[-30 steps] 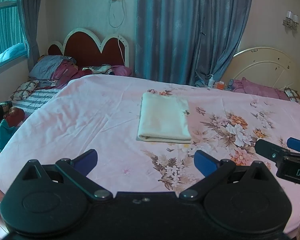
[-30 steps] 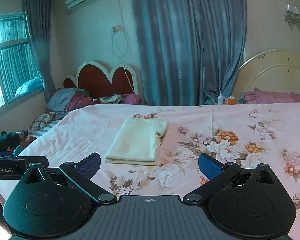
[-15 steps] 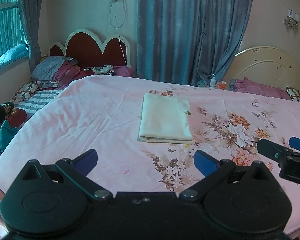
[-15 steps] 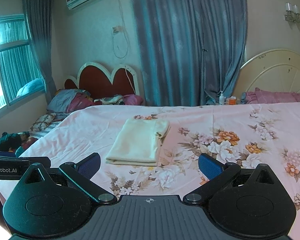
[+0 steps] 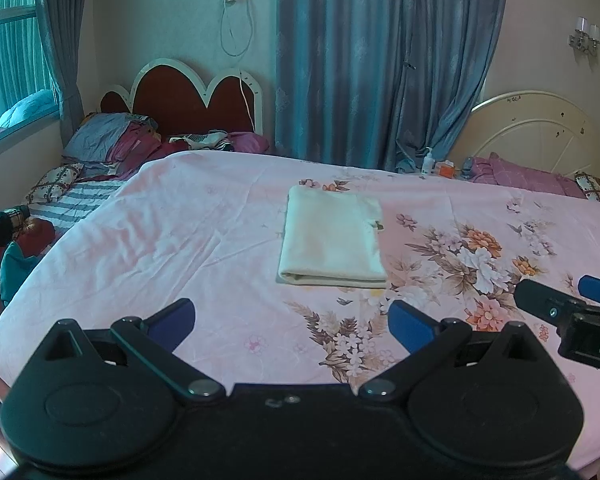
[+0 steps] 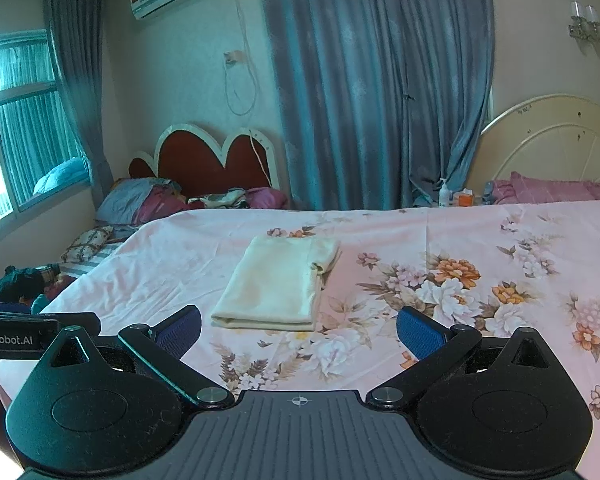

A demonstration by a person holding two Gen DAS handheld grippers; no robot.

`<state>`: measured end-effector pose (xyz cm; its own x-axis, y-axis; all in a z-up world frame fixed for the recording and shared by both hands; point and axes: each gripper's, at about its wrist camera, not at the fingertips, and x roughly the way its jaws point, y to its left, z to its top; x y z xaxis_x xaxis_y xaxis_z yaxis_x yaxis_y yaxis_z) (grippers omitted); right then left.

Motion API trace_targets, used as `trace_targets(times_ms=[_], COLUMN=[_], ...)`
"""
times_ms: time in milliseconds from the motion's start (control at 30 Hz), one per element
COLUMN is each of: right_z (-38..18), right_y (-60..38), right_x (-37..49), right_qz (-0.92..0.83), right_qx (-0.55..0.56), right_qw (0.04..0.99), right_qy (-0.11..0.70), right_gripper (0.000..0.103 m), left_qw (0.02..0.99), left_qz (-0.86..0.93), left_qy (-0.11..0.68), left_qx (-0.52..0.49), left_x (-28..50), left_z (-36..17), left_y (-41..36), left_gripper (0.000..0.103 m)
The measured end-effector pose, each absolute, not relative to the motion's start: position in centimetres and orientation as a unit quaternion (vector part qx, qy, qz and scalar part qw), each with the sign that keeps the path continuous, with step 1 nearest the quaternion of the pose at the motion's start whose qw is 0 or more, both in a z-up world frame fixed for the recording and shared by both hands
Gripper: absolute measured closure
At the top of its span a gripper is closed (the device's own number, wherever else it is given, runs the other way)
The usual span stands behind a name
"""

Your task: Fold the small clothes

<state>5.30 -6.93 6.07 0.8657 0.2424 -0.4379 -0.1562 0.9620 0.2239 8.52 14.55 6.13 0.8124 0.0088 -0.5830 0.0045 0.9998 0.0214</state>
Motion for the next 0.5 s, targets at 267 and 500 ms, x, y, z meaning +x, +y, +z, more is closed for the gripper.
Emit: trace_targets(times_ms=[267,500], right_z=[5.99,6.02], right_y=[-7.14,-7.23], right_x=[5.32,5.34], right_qz=[0.103,0.104], right_qx=[0.093,0.094], right_qw=[0.962,0.961], right_qy=[0.237,0.238], right_gripper=[0.000,0.001], left_qw=[0.951,0.951], left_qz=[-0.001,-0.002], left_qy=[0.308,0.309], left_qx=[0.015,0.014], left_x=[8.71,8.80], left_z=[6.18,6.21], left_y=[14.21,14.14], left_gripper=[0.001,0.001])
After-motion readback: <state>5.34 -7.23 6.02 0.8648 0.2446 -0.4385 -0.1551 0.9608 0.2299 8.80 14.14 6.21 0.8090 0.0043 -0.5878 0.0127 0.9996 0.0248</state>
